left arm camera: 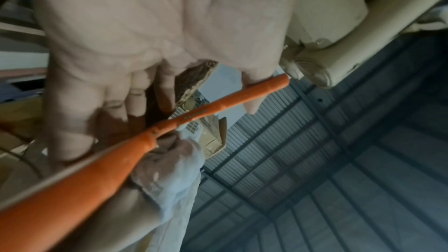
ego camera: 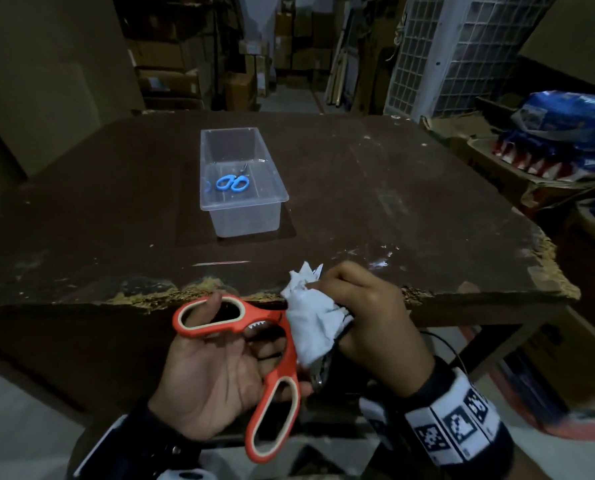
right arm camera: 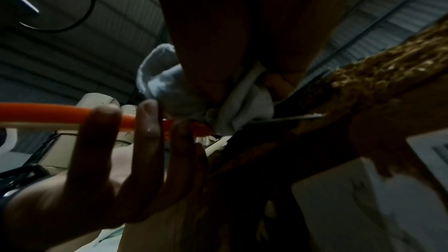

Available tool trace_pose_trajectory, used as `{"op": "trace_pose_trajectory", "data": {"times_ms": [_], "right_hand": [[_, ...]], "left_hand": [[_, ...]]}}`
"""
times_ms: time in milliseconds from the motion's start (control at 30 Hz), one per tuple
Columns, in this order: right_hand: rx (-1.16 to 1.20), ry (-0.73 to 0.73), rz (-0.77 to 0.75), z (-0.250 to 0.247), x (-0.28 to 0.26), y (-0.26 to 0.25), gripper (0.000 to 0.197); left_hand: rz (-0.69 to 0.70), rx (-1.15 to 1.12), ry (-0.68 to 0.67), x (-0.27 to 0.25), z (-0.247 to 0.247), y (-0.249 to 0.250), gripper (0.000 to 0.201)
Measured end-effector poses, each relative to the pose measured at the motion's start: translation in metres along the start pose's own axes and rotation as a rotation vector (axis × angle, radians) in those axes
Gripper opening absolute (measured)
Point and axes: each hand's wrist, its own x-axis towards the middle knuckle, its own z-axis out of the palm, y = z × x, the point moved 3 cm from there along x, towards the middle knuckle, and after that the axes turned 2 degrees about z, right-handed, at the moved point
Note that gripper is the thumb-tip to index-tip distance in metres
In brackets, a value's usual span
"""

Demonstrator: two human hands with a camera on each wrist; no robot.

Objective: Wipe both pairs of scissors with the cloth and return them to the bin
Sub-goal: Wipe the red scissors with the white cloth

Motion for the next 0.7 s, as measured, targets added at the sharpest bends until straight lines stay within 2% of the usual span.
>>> {"op": "trace_pose_trajectory", "data": {"times_ms": [200, 333, 433, 500, 600, 700], "right_hand": [[-0.178, -0.042, 0.091, 0.001, 0.022, -0.002, 0.011], [-0.278, -0.045, 0.165, -0.001, 0.039, 0.013, 0.021], [-0.346, 0.013, 0.176, -0.004, 0.053, 0.028, 0.038], [-0.344, 0.11, 0.234, -0.014, 0.05, 0.038, 0.034], [-0.331, 0.369, 0.343, -0.044, 0.028, 0.044, 0.008], [-0.127, 0.49, 0.362, -0.059, 0.007, 0.019, 0.004]], "left_hand": [[0.007, -0.03, -0.012, 0.002, 0.005, -0.007, 0.075], [0.008, -0.018, -0.011, 0.004, 0.01, -0.005, 0.075], [0.009, -0.048, -0.013, 0.001, 0.014, -0.005, 0.074], [0.009, -0.04, 0.016, -0.001, 0.015, -0.005, 0.073], [0.015, -0.013, 0.027, -0.005, 0.014, -0.004, 0.072], [0.042, 0.0, 0.018, -0.006, 0.011, -0.004, 0.072]]}}
